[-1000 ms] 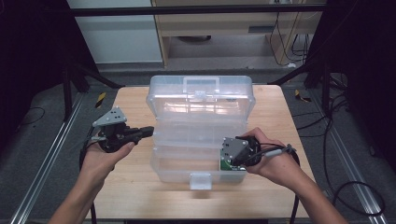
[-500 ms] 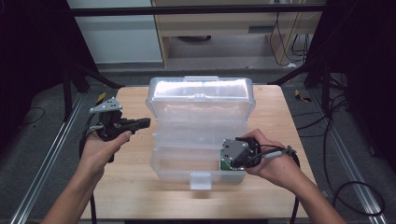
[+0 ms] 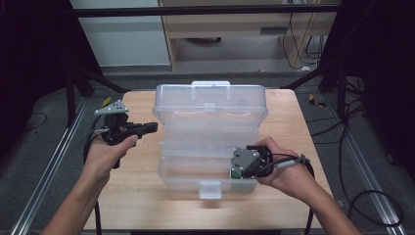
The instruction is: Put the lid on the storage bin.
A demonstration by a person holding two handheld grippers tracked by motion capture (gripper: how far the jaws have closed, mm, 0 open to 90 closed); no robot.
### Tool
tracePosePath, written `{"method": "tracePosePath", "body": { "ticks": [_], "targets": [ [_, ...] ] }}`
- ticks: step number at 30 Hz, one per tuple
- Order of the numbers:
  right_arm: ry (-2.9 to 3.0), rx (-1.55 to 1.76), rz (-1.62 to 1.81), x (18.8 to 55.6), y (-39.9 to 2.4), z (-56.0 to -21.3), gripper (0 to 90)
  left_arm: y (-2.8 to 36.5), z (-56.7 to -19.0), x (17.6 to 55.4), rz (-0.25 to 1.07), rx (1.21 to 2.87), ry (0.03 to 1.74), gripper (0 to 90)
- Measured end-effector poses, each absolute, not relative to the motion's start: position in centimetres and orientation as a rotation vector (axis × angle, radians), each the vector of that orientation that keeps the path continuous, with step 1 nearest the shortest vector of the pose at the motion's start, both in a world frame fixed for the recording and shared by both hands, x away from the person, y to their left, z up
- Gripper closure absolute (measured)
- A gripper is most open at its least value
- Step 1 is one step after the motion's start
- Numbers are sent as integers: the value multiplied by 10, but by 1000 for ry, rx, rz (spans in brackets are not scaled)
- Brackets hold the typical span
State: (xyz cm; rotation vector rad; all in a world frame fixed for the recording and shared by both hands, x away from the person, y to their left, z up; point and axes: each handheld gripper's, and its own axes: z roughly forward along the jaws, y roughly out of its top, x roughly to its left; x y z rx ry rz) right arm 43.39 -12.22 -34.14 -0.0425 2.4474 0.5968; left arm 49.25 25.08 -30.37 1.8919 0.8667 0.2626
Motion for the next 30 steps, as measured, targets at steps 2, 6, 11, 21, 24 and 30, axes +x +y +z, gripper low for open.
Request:
{"method": "tracePosePath", "body": {
  "ticks": [2, 6, 11, 21, 24, 30],
  "targets": [
    [2449, -44, 594, 434, -122, -342, 806, 251, -303, 493, 267, 1892, 865, 899],
    [2456, -51, 593, 433, -122, -342, 807, 251, -302, 494, 268, 1888, 867, 899],
    [2472, -50, 587, 430, -122, -345, 809, 250, -303, 492, 261, 1884, 863, 899],
    [2488, -6, 613, 423, -122, -354, 796, 252, -317, 477, 223, 1889, 858, 898],
    [2479, 88, 710, 417, -126, -356, 758, 253, -323, 471, 219, 1896, 850, 898],
    [2430, 159, 853, 399, -135, -348, 803, 254, -335, 461, 220, 1908, 836, 898]
  ]
}}
